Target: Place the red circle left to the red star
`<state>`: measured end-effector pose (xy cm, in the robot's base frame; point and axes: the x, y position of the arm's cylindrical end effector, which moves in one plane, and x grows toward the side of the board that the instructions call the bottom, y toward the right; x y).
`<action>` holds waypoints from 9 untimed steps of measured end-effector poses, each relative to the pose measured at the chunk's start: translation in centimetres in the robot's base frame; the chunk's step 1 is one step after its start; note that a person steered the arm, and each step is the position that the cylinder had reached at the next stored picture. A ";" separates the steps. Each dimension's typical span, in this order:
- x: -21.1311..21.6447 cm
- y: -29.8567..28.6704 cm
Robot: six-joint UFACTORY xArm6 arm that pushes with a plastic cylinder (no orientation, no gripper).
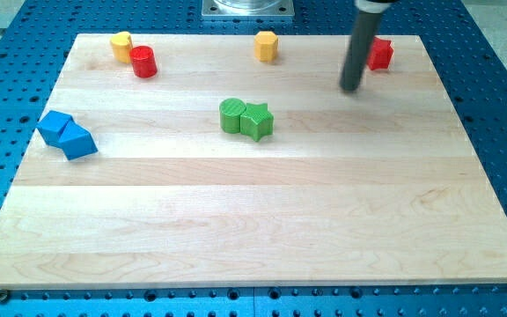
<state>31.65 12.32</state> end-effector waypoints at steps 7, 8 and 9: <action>-1.9 -22.2; -1.9 -23.0; -3.3 -23.5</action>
<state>28.31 -11.22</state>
